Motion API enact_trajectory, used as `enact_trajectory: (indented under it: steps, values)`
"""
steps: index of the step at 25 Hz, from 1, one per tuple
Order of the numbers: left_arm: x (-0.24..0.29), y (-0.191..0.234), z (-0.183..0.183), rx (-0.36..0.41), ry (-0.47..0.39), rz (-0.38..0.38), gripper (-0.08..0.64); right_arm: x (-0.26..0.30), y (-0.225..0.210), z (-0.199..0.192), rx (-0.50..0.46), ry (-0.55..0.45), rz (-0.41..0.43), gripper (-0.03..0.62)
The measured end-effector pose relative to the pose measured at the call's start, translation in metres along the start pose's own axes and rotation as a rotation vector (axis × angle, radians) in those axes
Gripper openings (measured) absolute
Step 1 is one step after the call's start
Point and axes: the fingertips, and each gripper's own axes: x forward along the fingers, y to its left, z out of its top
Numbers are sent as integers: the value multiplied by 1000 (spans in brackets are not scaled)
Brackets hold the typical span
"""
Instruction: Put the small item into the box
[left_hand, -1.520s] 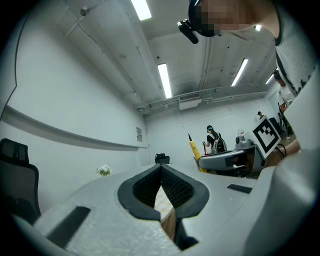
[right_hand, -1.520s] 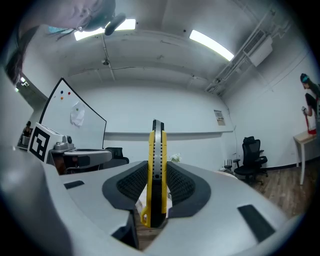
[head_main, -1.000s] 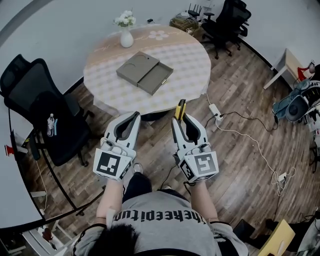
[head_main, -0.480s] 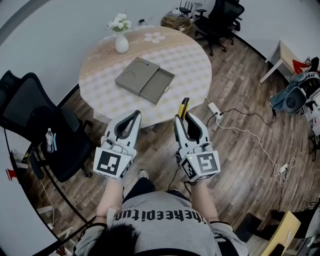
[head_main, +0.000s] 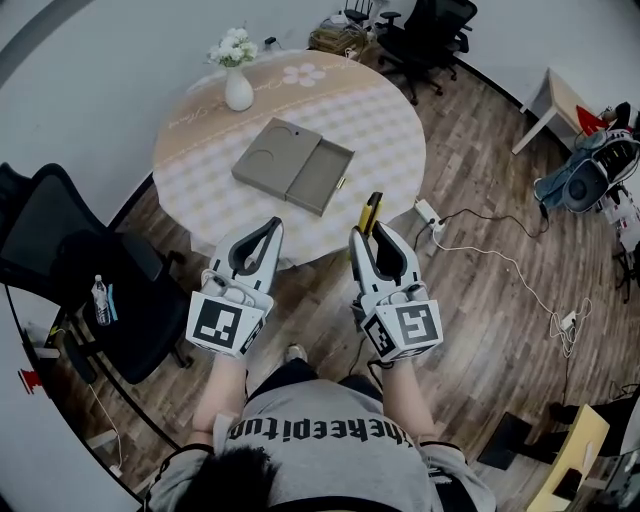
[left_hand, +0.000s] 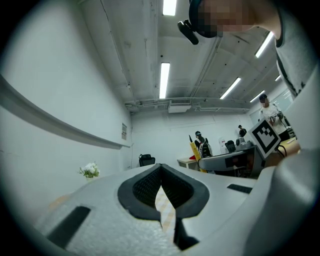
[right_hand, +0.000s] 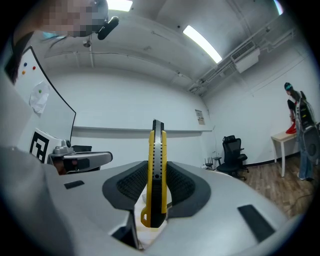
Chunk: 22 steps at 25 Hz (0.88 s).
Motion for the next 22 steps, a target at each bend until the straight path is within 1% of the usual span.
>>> enact_trajectory:
  steps: [12,16,19,22]
  values:
    - [-4,29,-6,-10,-4,-51,15,19,15,4,-17,-18,-55,120]
    - [0,32,-7,-16,-8,-62,15,23,15,3,-27,-10,-57,120]
    - [4,34,-9,-16,-6,-68,15,28,12,0,-15,-4,-69,120]
    - [8,39,-11,-21,-3,-62,15,34,10,-1,-12,0,-64,120]
